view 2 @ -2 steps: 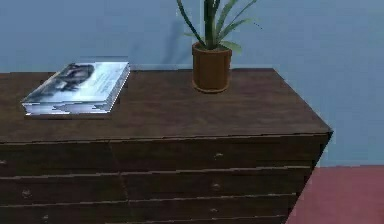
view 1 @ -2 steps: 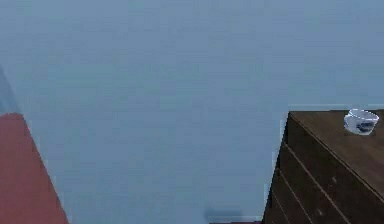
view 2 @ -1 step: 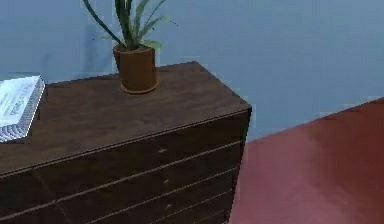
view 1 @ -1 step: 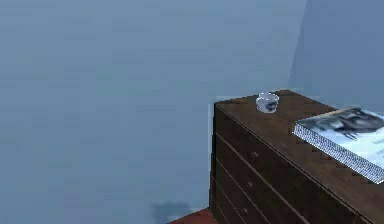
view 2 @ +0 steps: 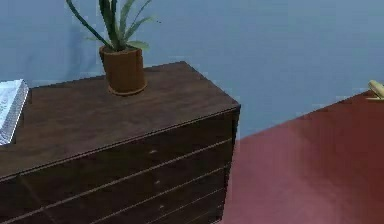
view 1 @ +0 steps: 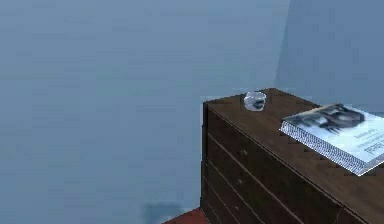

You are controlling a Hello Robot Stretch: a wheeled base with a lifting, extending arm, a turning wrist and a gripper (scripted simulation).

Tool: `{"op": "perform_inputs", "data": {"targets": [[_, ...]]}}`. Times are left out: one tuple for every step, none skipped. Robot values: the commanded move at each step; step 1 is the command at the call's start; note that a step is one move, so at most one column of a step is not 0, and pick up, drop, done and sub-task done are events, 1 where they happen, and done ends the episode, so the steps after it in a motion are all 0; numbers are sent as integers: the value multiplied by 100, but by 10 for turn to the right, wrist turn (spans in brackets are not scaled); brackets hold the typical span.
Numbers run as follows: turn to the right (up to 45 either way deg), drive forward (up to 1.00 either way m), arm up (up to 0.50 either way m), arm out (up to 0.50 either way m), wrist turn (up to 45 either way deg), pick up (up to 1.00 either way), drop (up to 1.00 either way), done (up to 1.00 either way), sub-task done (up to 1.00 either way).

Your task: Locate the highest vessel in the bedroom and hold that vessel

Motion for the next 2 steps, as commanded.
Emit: {"op": "perform_inputs", "data": {"targets": [[0, 55, 0, 0, 0, 0, 0, 0, 0], [-450, 0, 0, 0, 0, 0, 0, 0, 0]]}}
